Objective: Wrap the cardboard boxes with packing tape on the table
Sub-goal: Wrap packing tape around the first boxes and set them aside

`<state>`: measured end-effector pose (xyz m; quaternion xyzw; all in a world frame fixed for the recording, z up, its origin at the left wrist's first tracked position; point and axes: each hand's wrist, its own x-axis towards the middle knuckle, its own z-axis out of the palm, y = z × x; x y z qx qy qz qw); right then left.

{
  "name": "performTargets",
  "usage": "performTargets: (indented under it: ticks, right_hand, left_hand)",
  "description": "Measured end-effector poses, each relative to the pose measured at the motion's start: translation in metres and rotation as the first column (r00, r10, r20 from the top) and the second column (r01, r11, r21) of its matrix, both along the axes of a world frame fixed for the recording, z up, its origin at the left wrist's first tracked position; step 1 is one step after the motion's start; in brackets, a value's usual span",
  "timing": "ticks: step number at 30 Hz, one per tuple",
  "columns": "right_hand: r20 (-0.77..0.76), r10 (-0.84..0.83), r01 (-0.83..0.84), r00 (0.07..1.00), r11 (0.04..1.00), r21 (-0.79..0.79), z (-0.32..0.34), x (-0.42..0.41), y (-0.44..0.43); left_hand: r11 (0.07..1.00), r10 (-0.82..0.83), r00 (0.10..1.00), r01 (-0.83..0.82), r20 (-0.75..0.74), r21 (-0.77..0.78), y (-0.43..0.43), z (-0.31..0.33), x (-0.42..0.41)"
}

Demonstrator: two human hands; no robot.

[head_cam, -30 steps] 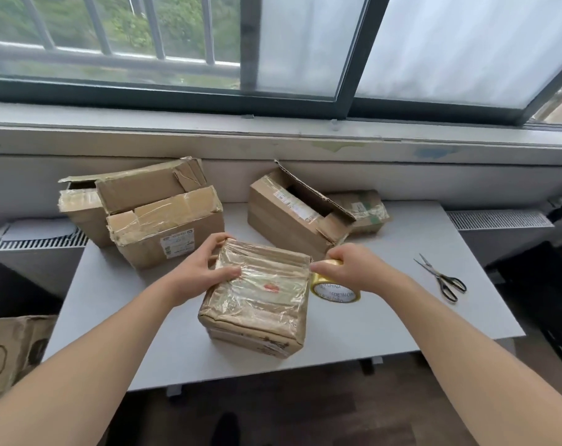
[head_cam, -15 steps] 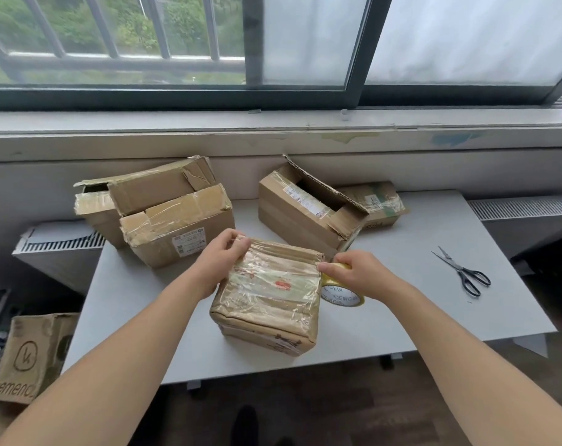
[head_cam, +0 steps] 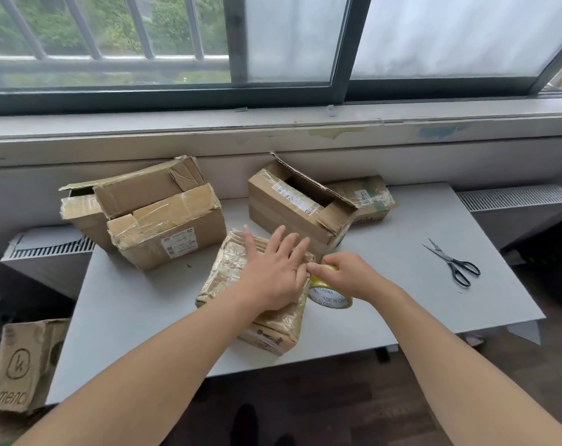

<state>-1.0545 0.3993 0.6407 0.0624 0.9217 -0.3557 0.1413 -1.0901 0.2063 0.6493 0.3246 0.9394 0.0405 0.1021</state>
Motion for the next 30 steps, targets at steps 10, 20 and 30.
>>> performTargets:
  ticks: [10, 20, 30]
  right_hand:
    - [-0.049, 0.037, -0.039, 0.998, 0.998, -0.042, 0.033, -0.009, -0.022]
    - [-0.177, 0.162, -0.214, 0.971, 0.919, -0.331, 0.095, -0.03, -0.102]
    - [-0.048, 0.115, -0.125, 0.992, 0.947, -0.297, 0.032, -0.045, -0.153]
  left_hand:
    - [0.992, 0.005, 0.992, -0.02, 0.123, 0.121, -0.032, 0.02, 0.007]
    - [0.741, 0.03, 0.824, -0.398, 0.566, 0.54, -0.135, 0.04, -0.009]
    - [0.797, 0.142, 0.662, -0.517, 0.735, 0.311, -0.134, -0.029, 0.002]
